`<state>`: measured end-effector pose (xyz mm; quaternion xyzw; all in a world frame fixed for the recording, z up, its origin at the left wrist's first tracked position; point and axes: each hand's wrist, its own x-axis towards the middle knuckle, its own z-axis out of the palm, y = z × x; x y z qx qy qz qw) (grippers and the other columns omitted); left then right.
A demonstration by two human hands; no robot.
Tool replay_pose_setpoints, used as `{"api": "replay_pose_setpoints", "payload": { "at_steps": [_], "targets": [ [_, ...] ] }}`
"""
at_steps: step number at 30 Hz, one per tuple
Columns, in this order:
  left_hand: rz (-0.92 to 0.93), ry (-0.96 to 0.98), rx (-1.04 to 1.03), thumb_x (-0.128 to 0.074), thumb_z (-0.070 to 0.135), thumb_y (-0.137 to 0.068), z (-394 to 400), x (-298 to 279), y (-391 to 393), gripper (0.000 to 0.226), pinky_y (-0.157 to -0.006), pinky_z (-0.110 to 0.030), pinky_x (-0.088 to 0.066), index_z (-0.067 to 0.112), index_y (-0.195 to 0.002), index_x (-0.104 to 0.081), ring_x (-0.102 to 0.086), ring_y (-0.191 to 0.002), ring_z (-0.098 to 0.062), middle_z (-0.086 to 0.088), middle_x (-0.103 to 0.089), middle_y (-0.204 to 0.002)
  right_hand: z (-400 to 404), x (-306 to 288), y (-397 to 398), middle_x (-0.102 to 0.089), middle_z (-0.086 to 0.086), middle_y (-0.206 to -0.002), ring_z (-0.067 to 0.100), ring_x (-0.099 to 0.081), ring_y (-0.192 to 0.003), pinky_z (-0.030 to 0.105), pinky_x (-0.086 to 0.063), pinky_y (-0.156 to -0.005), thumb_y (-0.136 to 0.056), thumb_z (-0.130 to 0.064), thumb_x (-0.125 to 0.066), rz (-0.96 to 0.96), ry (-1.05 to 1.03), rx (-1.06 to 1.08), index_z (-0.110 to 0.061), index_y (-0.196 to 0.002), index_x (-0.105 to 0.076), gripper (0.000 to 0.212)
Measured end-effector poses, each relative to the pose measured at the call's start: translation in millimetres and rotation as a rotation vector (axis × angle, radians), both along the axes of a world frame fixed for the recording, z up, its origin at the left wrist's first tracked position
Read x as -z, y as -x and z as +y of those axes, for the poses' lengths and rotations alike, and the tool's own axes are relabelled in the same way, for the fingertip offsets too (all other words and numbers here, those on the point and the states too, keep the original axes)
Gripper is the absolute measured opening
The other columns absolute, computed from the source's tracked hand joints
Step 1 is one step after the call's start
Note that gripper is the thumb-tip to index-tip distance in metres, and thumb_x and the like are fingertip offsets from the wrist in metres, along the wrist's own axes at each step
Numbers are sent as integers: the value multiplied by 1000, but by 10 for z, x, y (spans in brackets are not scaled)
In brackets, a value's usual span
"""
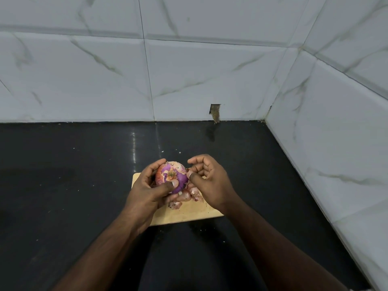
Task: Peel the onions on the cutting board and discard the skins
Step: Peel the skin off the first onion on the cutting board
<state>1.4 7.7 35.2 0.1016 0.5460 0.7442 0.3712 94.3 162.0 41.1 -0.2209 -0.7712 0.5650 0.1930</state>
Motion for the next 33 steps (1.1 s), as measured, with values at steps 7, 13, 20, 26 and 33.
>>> {"api": "replay_pose_setpoints", "payload": {
  "at_steps": [7, 13, 20, 26, 33],
  "targets": [
    [-21, -27, 0, -77, 2, -74, -9, 12, 2, 62, -64, -30, -63, 24, -129, -62, -76, -99, -28, -12, -60, -133, -7, 10, 15, -64, 2, -91, 17, -67, -81, 46, -60, -73, -91, -5, -62, 8, 17, 56, -21, -111, -62, 26],
    [-42, -40, 14, -78, 4, -69, -16, 8, -15, 64, -65, -32, -64, 24, -129, -63, -76, -99, -30, -12, -61, -132, 8, 42, 18, -64, 1, -90, 17, -65, -85, 43, -59, -76, -91, -8, -62, -3, -19, 80, -25, -109, -61, 24],
    [-33, -43, 16, -82, 9, -68, -16, 29, -18, 66, -71, -36, -64, 24, -129, -63, -75, -101, -31, -11, -65, -129, 3, 53, 23, -63, -4, -87, 7, -64, -79, 35, -59, -74, -92, -8, -59, -30, -54, 83, -23, -112, -60, 25],
    [-10, -41, 18, -105, 36, -27, -13, 41, -4, 108, -69, -36, -63, 26, -127, -66, -75, -102, -33, -8, -69, -126, 18, 62, 18, -61, -9, -85, -4, -59, -74, 26, -56, -71, -93, -10, -59, -39, -58, 85, -24, -113, -60, 25],
    [-28, -84, 33, -76, 5, -72, -4, 29, 4, 62, -66, -34, -64, 23, -129, -63, -76, -98, -31, -13, -66, -130, 47, 70, 25, -69, -5, -106, 12, -69, -97, 39, -61, -80, -93, -13, -60, -17, 112, 28, -29, -115, -63, 28]
  ]
}}
